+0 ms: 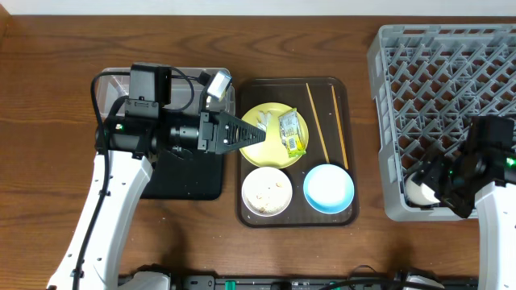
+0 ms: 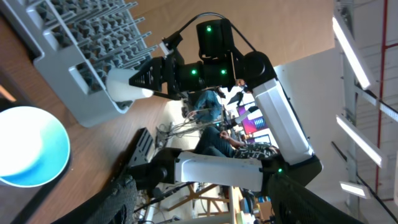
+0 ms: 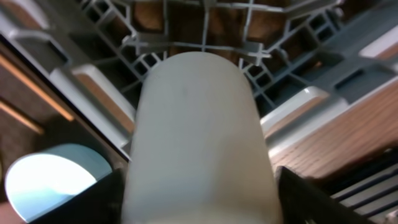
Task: Sort waste into correct bins and load items into the dishwasher rack
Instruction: 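Grasp the white tissue on the yellow plate with the left gripper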
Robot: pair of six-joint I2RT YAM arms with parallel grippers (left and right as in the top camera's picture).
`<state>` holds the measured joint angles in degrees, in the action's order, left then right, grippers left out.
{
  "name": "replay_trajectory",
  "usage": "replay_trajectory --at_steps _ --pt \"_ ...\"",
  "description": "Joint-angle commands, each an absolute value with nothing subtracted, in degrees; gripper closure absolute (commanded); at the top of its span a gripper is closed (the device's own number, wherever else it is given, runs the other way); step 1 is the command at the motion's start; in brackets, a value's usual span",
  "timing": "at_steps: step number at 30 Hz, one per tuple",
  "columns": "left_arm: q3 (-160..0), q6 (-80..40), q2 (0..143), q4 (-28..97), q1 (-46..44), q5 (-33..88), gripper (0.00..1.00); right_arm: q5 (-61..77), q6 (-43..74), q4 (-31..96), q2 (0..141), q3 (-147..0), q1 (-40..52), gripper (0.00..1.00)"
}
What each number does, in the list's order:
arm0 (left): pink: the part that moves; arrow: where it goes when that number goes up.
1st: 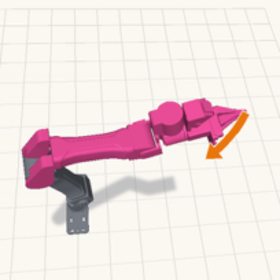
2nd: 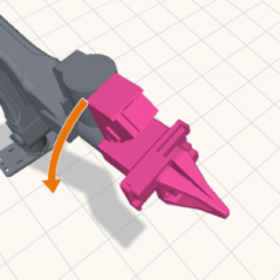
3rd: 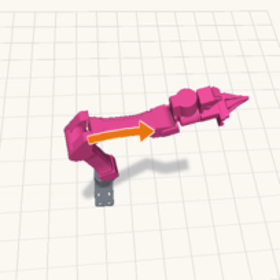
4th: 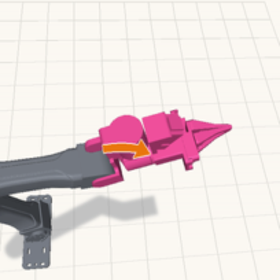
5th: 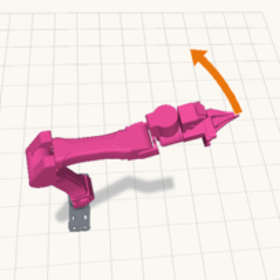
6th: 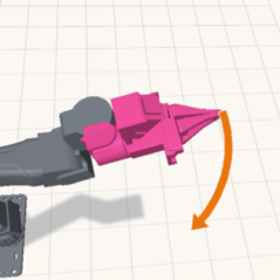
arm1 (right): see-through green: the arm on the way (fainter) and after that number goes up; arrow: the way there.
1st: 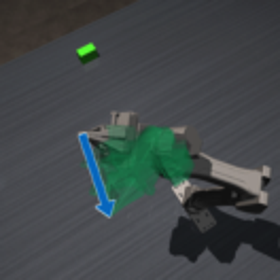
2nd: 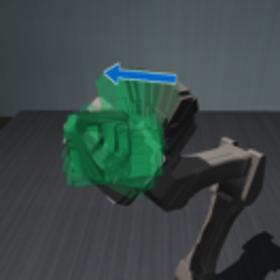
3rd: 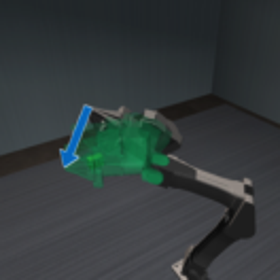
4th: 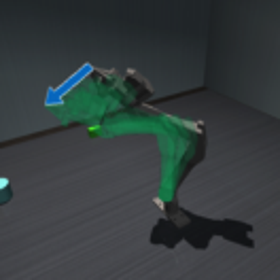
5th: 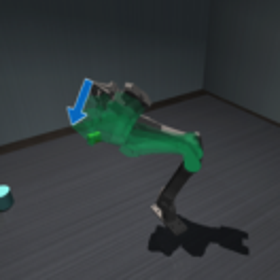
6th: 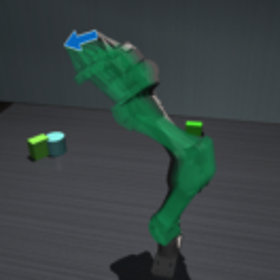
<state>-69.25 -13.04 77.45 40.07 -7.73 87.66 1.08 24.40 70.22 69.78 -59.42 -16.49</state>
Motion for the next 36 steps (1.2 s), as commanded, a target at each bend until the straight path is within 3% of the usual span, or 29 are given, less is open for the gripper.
replay_trajectory --at_steps 1,8,14,19,31,36 --pt "-70.3 -12.1 77.1 40.2 -7.8 84.0 0.3 2.8 23.6 68.8 69.4 -60.0 -17.2 0.16" --pt "-70.3 -12.3 77.1 42.0 -7.9 71.9 0.3 16.3 19.3 63.6 60.4 -60.1 -17.2 0.14" --pt "-70.4 -14.9 77.5 41.7 -14.4 34.6 0.32 33.7 17.5 56.3 51.3 -60.1 -16.7 0.1" --pt "-70.4 -17.9 81.8 39.3 -23.2 15.5 0.32 37.0 17.8 54.4 49.4 -60.1 -14.0 0.08" --pt "-70.4 -16.3 102.1 30.6 -28.8 2.6 0.38 36.2 17.7 55.0 50.7 -60.1 -4.5 0.09" --pt "-70.4 -15.5 107.0 27.4 -29.5 0.6 0.45 35.1 17.7 54.8 52.8 -60.1 -2.3 0.08"
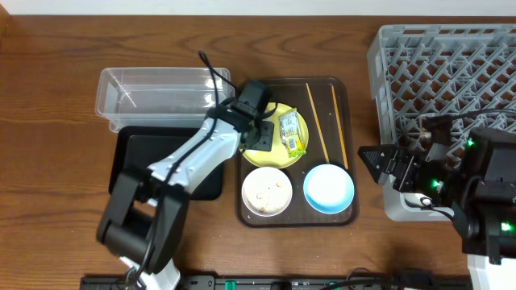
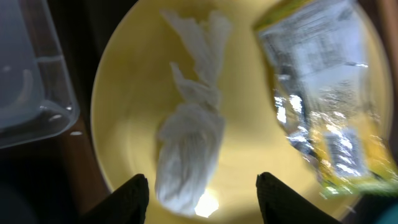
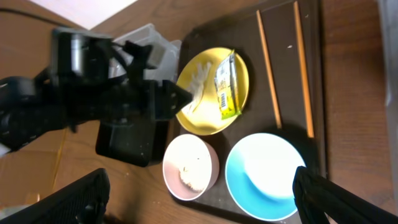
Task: Sort waste into correct bins and load items into the dishwasher rack
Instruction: 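Grasp the white tissue on the yellow plate with the left gripper, then carry the tissue to the clear plastic bin and release it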
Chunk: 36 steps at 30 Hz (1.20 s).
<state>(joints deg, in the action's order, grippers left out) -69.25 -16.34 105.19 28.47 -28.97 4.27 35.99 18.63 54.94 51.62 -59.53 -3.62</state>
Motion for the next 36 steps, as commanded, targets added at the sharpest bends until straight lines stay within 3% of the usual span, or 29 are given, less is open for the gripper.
replay_trajectory --at_steps 1,6,10,11,24,33,35,36 --pt "-70.4 -15.5 107.6 26.8 -29.7 0.6 0.46 34.7 17.7 54.9 53.2 -60.0 -2.1 0.08" --pt "-70.4 -15.5 110.2 26.2 -30.0 0.6 0.59 34.6 17.7 55.0 55.7 -60.0 -1.0 0.1" --pt "-70.4 -15.5 111.2 26.4 -30.0 0.6 0.81 34.3 17.7 54.8 56.4 -60.0 -0.4 0.13" --pt "-70.4 -15.5 111.1 26.6 -30.0 0.6 0.93 34.0 17.7 54.8 56.4 -60.0 -0.4 0.13" --pt "-71.3 -15.6 91.1 32.8 -28.2 -0.3 0.94 32.8 17.7 54.6 56.4 -60.0 -0.4 0.13" --pt "-71.3 -21.8 89.2 32.6 -14.3 -2.6 0.94 32.8 17.7 54.6 56.4 -60.0 -0.4 0.13" --pt "-71.3 -21.7 90.4 31.2 -12.6 -0.7 0.83 32.8 17.7 54.6 56.4 -60.0 -0.4 0.13" --pt "-71.3 -21.1 91.1 31.0 -12.0 0.2 0.71 32.8 17.7 54.5 56.4 -60.0 -0.4 0.13"
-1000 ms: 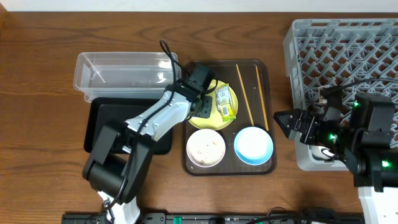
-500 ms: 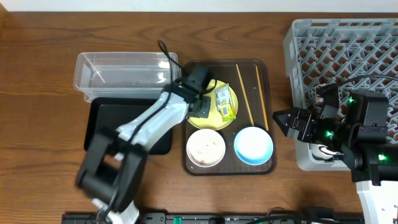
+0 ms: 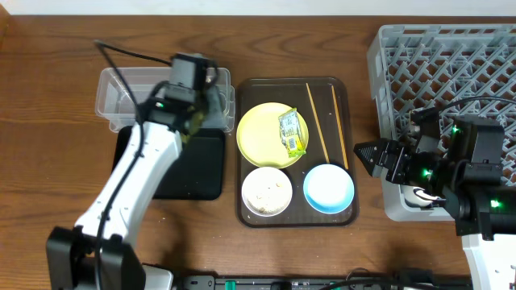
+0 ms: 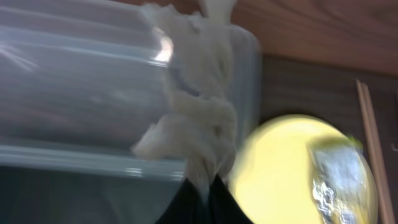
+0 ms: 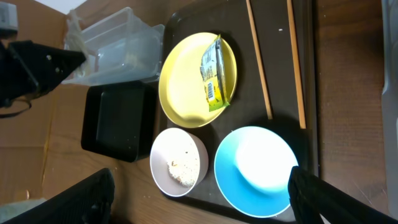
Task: Sort waste into correct bins and load items into the dishwasher rack
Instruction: 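Carry the tissue to the clear plastic bin and release it, then grasp the snack wrapper on the yellow plate with the left gripper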
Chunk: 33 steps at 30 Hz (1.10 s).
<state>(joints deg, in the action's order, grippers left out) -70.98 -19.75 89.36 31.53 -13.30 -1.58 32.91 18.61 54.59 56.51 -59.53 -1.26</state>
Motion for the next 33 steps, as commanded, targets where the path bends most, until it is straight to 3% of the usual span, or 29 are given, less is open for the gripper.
replay_trajectory --at_steps 1,3,6,13,21,27,33 --pt "-71.3 -20.4 91.6 31.1 -11.7 0.8 0.55 32.8 17.7 54.5 56.4 -60.0 -0.4 0.13" --pt "-71.3 -18.7 92.1 31.2 -11.9 1.1 0.39 32.8 17.7 54.5 56.4 -60.0 -0.4 0.13" --pt "-71.9 -17.8 91.3 31.3 -13.4 1.1 0.35 32.8 17.7 54.6 56.4 -60.0 -0.4 0.13" --pt "-74.0 -17.7 88.9 31.6 -22.9 6.2 0.35 32.8 17.7 54.4 56.4 -60.0 -0.4 0.13" --pt "-73.3 -21.7 96.8 27.7 -35.0 5.4 0.36 32.8 17.7 54.5 56.4 -60.0 -0.4 0.13" --pt "-73.4 -30.3 106.6 24.7 -37.6 5.5 0.39 32.8 17.7 54.5 56.4 -60.0 -0.4 0.13" --pt "-73.4 -31.6 112.0 21.8 -37.6 9.2 0.5 32.8 17.7 54.5 56.4 -60.0 -0.4 0.12"
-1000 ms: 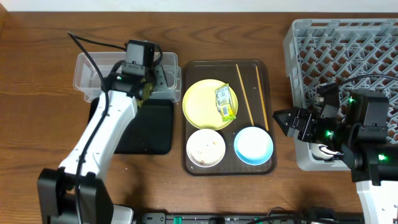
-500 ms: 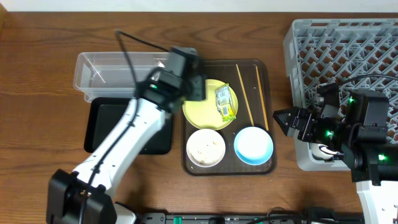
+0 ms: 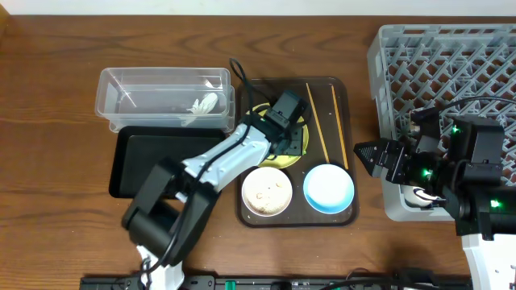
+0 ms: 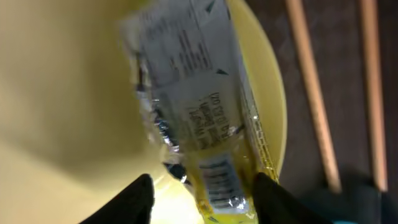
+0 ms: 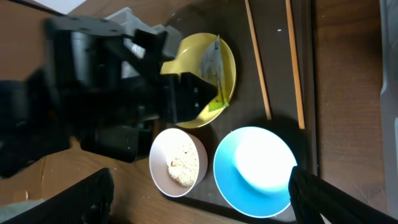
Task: Sort waste into correct bins and load items into the dishwasher rack
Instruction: 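Grasp the snack wrapper on the yellow plate with the left gripper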
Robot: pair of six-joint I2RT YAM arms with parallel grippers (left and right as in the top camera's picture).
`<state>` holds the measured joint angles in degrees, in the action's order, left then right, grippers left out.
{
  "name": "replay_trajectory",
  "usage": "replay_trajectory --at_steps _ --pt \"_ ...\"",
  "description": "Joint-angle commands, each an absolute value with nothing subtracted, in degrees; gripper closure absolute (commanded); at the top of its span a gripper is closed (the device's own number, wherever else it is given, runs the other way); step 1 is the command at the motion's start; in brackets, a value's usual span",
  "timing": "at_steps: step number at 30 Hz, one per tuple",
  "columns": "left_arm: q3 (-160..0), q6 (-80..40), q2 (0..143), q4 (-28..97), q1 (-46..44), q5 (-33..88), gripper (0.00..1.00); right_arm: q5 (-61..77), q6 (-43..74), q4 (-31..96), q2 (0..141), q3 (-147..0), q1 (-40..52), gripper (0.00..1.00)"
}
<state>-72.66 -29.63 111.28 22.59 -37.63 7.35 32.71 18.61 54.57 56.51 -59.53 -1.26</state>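
A yellow snack wrapper [image 4: 193, 118] lies on the yellow plate [image 4: 56, 74] on the brown tray [image 3: 339, 89]. My left gripper [image 4: 205, 205] hangs low over it, open, one finger on each side of the wrapper. A crumpled white tissue [image 3: 203, 103] lies in the clear bin [image 3: 153, 84]. My right gripper [image 3: 367, 153] is open and holds nothing, between the blue bowl [image 3: 328, 187] and the grey dish rack [image 3: 451, 72]. A white cup [image 3: 419, 193] sits in the rack's near left corner.
Two chopsticks [image 3: 322, 121] lie on the tray to the right of the plate. A pale bowl with food scraps [image 3: 267, 191] stands beside the blue bowl. A black bin [image 3: 161, 161] sits in front of the clear one.
My left gripper was shut on the tissue at the clear bin. Now the tissue lies in that bin and the gripper is open over the wrapper on the plate. The right arm has not moved.
My right gripper held the white cup at the rack while the left hovered by the plate. Then the right was free beside the rack, and the left open over the tissue on the plate. The left then held the tissue at the clear bin, where it now lies.
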Motion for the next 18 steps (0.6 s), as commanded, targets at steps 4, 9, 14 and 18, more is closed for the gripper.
replay_trajectory --at_steps 4,9,14,18 --pt "-73.4 -30.4 112.3 21.7 -37.5 9.2 0.73 32.8 17.8 54.3 56.4 -60.0 -0.4 0.13" --pt "-73.9 -30.2 111.0 22.9 -35.9 9.2 0.94 32.8 17.8 54.0 56.4 -60.0 -0.4 0.12" --pt "-74.0 -29.8 105.1 24.6 -32.8 9.3 0.94 32.8 17.8 53.9 56.4 -60.0 -0.4 0.12" --pt "-74.0 -29.0 101.0 24.5 -31.8 9.2 0.76 32.8 17.8 53.8 56.4 -60.0 -0.4 0.12"
